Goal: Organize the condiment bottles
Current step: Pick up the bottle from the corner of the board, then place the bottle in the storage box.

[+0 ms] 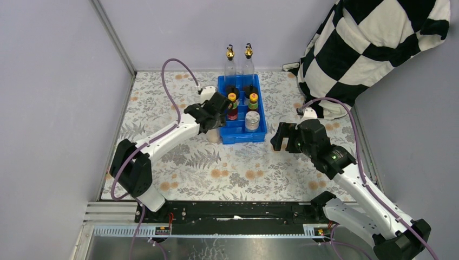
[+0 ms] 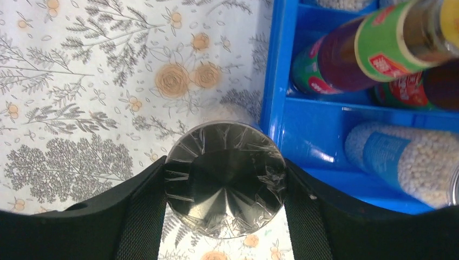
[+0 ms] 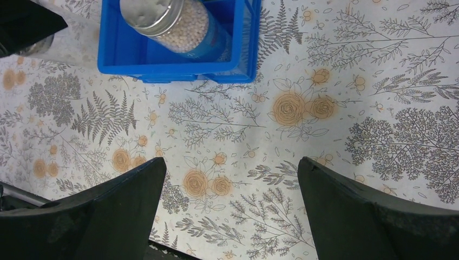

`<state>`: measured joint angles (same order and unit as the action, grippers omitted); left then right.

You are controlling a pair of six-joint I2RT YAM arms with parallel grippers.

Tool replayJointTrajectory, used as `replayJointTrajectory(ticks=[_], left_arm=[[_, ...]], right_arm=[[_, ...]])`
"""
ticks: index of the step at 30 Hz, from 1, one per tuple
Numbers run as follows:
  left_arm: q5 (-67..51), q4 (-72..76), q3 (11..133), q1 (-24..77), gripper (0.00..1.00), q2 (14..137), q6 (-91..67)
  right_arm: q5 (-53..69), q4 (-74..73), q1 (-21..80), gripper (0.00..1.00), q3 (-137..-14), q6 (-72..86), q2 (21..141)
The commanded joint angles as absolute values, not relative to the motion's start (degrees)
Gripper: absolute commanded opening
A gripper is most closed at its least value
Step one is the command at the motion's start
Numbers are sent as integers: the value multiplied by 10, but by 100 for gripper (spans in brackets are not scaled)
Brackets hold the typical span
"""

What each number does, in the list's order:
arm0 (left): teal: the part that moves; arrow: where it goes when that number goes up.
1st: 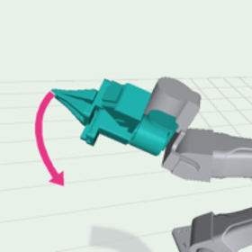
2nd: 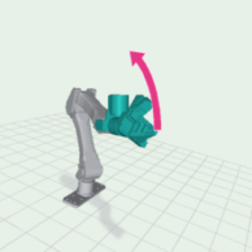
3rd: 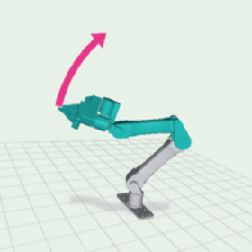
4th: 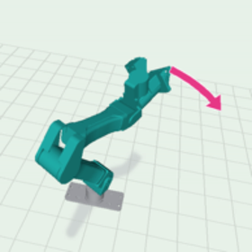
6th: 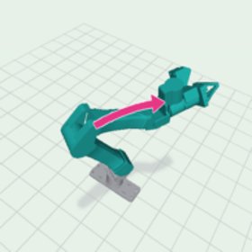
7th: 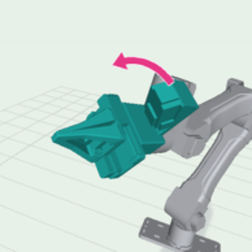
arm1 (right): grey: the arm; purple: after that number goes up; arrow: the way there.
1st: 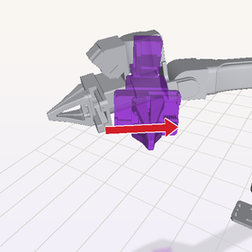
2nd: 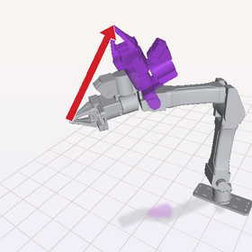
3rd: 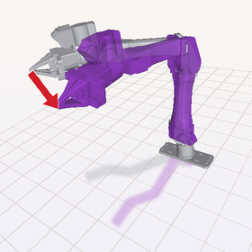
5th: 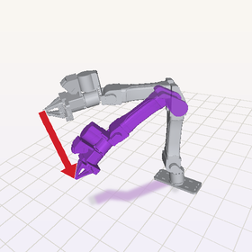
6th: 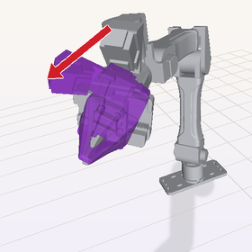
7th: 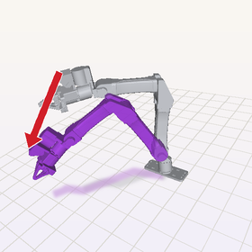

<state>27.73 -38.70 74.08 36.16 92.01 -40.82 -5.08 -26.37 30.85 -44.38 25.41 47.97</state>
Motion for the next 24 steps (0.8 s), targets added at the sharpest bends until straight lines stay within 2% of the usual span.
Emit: replayJointTrajectory(ticks=[1, 14, 24], left_arm=[[317, -432, 777, 388, 16, 919, -438], [314, -516, 898, 405, 16, 876, -399], [280, -535, 1017, 454, 16, 913, -383]], right_arm=[[-62, -266, 310, 100, -444, 259, 468], [-68, -269, 310, 100, -451, 257, 468], [-77, -276, 310, 100, -462, 254, 468]])
